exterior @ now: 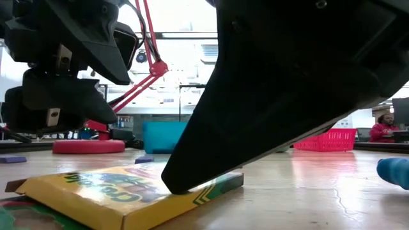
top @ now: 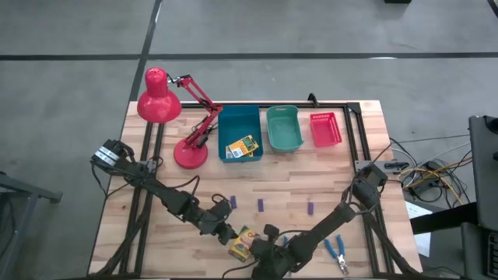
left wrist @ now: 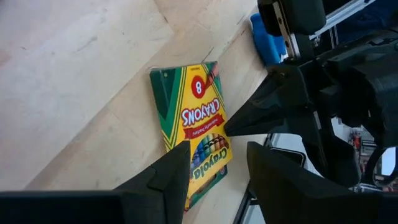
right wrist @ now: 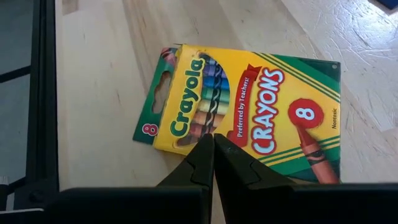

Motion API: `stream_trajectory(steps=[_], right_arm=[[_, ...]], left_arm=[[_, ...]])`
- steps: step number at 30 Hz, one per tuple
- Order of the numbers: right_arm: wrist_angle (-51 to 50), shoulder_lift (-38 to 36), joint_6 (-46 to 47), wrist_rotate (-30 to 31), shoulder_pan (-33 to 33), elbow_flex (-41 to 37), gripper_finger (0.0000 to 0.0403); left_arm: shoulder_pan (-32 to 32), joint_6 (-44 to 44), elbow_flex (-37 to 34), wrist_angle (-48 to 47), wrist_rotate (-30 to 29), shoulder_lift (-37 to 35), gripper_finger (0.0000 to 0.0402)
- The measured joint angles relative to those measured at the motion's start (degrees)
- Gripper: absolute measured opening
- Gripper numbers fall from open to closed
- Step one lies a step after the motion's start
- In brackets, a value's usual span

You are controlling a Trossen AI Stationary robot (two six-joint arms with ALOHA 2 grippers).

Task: Pick & Place School Supplies
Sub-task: Put the crayon box into the blue bin

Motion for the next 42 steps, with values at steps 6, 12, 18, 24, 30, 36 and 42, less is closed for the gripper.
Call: stream_trajectory(steps=[6, 12, 18, 24, 30, 36, 42], right_arm=[[-0.2, 0.0, -0.02, -0.02, 0.02, -0.02, 0.0008], [-0.31, 0.0, -0.02, 0.0, 0.04, -0.04, 0.0008], [-0.31, 0.0, -0.04, 0.02, 0.02, -0.07, 0.0008], [-0.33, 0.02, -0.29, 0.02, 0.02, -0.09, 0.0008], [-0.46, 0.04, -0.48, 0.0, 0.02, -0.09, 0.0008], [-0.81, 0.04, -0.5, 0.01, 0.04, -0.09, 0.0008], [-0.88, 0.04, -0.5, 0.0, 0.03, -0.09, 0.0008]], left_arm=[[-0.09, -1.45, -0.02, 1.17, 2.33, 3.28, 0.0163], [-0.07, -1.19, -0.02, 4.47, 3.34, 5.09, 0.0163], [-0.07, -1.15, -0.02, 4.48, 3.78, 6.68, 0.0163], [0.04, -1.63, 0.01, 5.83, 3.76, 8.26, 0.0163], [0.26, -1.65, 0.02, 6.09, 3.83, 8.34, 0.0163], [0.46, -1.71, 0.0, 6.56, 3.93, 8.41, 0.0163], [0.59, -1.69, 0.0, 8.13, 4.24, 8.45, 0.0163]])
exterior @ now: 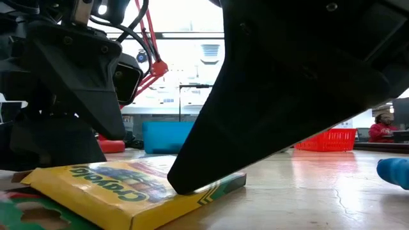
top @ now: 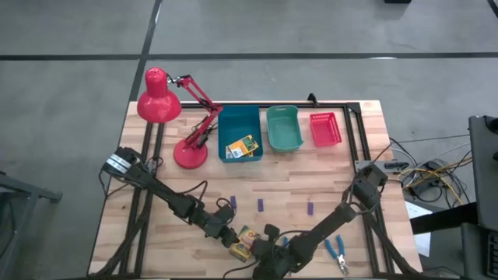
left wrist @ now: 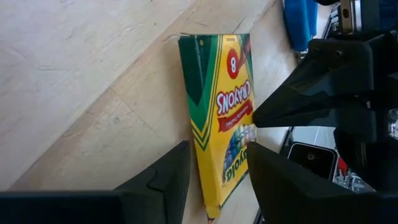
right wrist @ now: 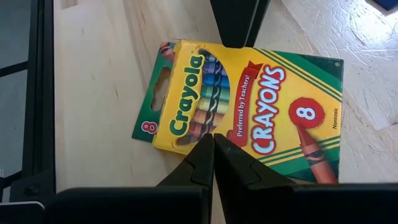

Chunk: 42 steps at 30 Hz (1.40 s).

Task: Pick & Place School Supplies
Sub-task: Put the crayon box into the blue bin

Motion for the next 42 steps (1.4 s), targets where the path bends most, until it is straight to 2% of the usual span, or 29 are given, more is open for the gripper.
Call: stream_trajectory(steps=[42], right_arm=[[-1.46, -0.02, -0.53, -1.34, 0.04, -0.04, 0.0008]], left_arm=[[0.37, 1.07, 0.28, 5.01, -0.68, 2.43, 0.0163]])
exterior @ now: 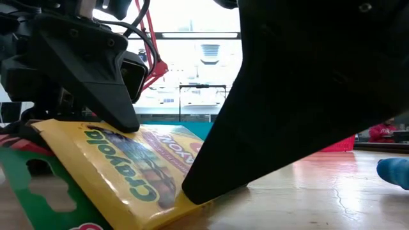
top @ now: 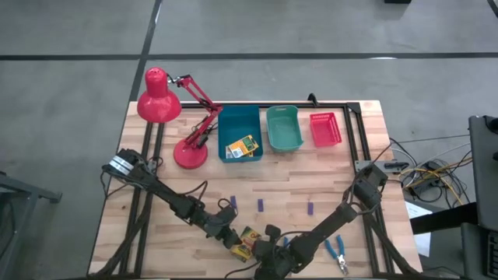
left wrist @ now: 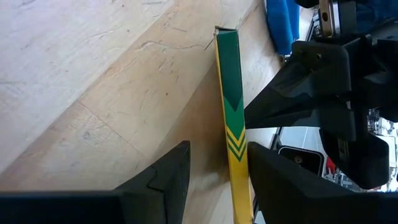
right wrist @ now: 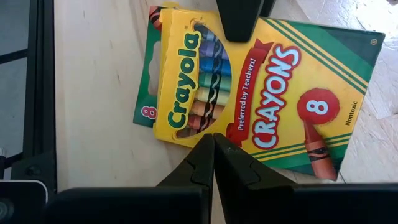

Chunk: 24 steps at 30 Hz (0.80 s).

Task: Pick & Place School Supplies
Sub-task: Put the crayon box into the blue bin

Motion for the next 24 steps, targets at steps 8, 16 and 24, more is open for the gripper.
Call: stream_trajectory(steps=[8, 16, 24], right_arm=[[0.09, 0.0, 0.01, 0.22, -0.02, 0.0, 0.0008], [0.11, 0.0, 0.03, 0.27, -0.02, 0.0, 0.0008], [0.13, 0.0, 0.05, 0.29, -0.03, 0.0, 0.0008]], left_arm=[[0.11, 0.09, 0.11, 0.02, -0.4, 0.04, 0.0163], [0.31, 0.17, 0.15, 0.13, -1.45, 0.07, 0.0163], [0.33, 0.73, 0.15, 0.24, -1.91, 0.09, 0.0163]])
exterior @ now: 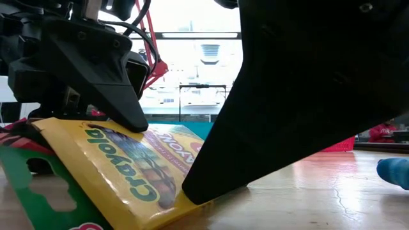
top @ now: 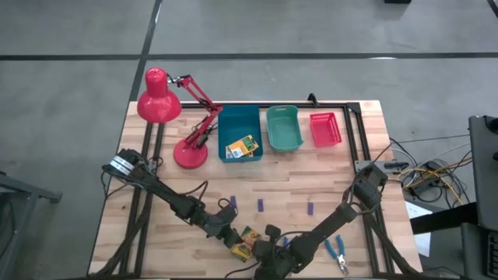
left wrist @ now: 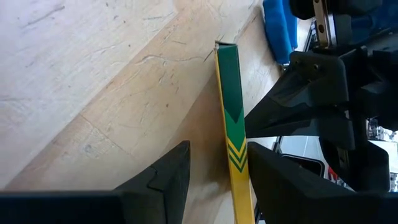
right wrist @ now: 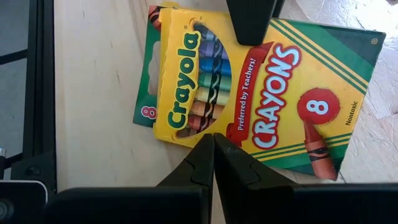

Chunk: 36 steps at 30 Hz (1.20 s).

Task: Pick & Place School Supplies
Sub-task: Put the crayon box into the blue bin

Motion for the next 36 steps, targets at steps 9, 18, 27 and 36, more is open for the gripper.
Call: stream_trajectory(steps=[9, 18, 27, 36], right_arm=[[0.01, 0.0, 0.02, 0.04, -0.01, 0.0, 0.0008], [0.05, 0.0, 0.02, 0.11, -0.01, 0.0, 0.0008], [0.04, 0.02, 0.01, 0.11, -0.03, 0.0, 0.0008], [0.07, 0.02, -0.52, 0.16, -0.03, 0.0, 0.0008]], left_arm=[[0.04, 0.24, 0.0, 0.28, 0.07, 0.0, 0.0163], [0.09, 0.78, 0.0, 0.7, 0.23, 0.0, 0.0101], [0.11, 1.41, 0.0, 0.78, 0.33, 0.02, 0.0031], [0.11, 1.47, 0.0, 0.87, 0.33, 0.02, 0.0042]])
